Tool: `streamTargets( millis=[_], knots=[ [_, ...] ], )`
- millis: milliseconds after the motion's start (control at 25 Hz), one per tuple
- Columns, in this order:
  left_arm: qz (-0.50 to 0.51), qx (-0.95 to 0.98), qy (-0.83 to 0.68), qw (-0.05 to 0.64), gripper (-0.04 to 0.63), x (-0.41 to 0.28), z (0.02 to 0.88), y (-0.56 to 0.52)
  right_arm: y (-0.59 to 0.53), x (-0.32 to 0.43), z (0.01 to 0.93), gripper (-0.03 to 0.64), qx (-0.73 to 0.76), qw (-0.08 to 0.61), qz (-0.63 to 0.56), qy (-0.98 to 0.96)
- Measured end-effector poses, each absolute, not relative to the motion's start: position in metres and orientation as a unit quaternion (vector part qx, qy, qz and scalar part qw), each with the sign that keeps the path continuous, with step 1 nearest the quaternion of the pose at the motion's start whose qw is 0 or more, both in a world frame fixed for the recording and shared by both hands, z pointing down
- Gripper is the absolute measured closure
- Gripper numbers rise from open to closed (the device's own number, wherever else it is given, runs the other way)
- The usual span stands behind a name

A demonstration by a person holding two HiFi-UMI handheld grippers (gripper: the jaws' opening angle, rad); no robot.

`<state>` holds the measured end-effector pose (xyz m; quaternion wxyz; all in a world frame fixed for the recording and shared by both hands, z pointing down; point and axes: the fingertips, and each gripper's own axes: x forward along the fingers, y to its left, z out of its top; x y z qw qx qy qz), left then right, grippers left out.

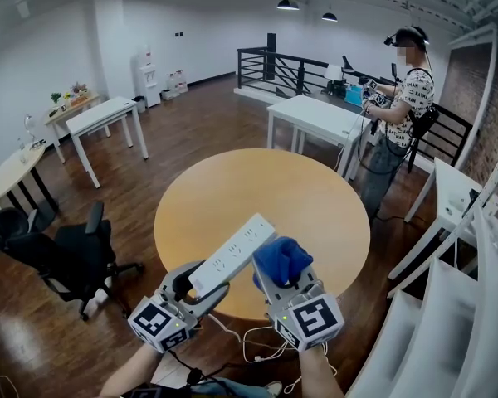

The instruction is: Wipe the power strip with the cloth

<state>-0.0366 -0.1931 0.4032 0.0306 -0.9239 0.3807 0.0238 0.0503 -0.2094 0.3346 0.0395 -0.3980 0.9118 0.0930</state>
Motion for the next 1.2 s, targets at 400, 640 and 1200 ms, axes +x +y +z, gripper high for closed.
streamTargets(
  millis=[400,640,1200],
  knots=[
    [0.020,-0.924,0.381,0.030,0.304,-0.034,0.405,-0.195,-0.168,0.001,0.357,0.563,-0.334,0.021,0.058,0.940],
    [0.017,-0.924,0.381,0.033,0.304,-0.031,0.406,-0.196,-0.168,0.001,0.360,0.563,-0.331,0.021,0.049,0.942],
    [0.016,-0.939,0.336,0.074,0.304,-0.025,0.405,-0.168,-0.235,0.112,0.276,0.563,-0.433,0.104,0.075,0.892]
  ],
)
